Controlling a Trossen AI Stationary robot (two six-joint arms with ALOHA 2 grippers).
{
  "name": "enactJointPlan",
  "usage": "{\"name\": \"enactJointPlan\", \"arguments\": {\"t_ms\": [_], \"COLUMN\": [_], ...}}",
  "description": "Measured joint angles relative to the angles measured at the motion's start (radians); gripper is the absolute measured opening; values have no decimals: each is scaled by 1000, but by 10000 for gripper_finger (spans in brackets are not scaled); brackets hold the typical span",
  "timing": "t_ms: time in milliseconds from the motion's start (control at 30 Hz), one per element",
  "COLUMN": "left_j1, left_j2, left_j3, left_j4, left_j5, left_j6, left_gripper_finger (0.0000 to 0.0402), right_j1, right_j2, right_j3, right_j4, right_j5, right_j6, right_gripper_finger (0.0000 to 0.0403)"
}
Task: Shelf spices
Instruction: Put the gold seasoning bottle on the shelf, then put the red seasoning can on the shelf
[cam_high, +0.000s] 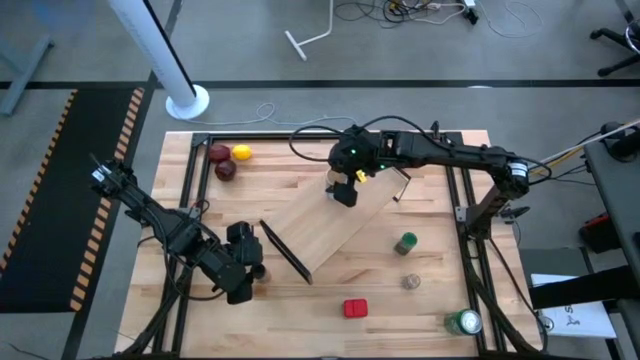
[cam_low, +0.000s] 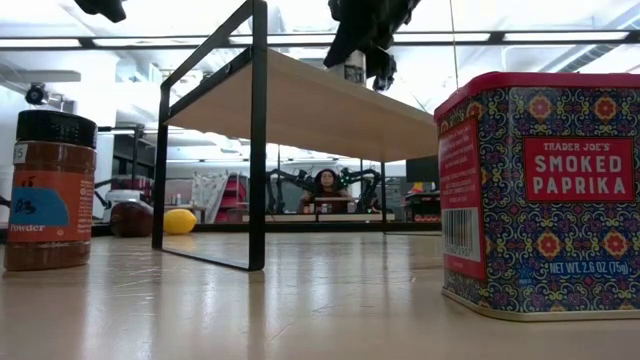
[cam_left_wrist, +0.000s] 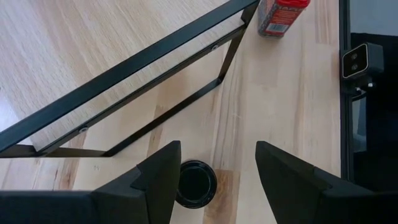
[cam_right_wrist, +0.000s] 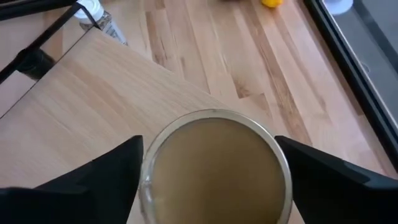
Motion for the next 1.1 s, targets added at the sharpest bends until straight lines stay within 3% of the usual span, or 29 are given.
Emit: {"name": "enactJointPlan", "arguments": {"t_ms": [267, 500, 700, 1100], "left_j1": [0, 0, 0, -2], "left_j2": [0, 0, 0, 0], "left_j3": [0, 0, -8, -14], "left_j4": [3, 5, 11, 25], "left_j5": [0, 0, 0, 1], "left_j6": [0, -10, -22, -28], "left_gripper_finger": [197, 197, 197, 197], "right_j1": [7, 75, 274, 760], "right_j2": [-101, -229, -296, -295], "right_j3": [31, 66, -20, -311], "right_j4": [-25, -197, -251, -195], "right_j5": [2, 12, 13, 191], "right_j6": [-6, 53, 168, 451], "right_gripper_finger": [308, 281, 259, 236]}}
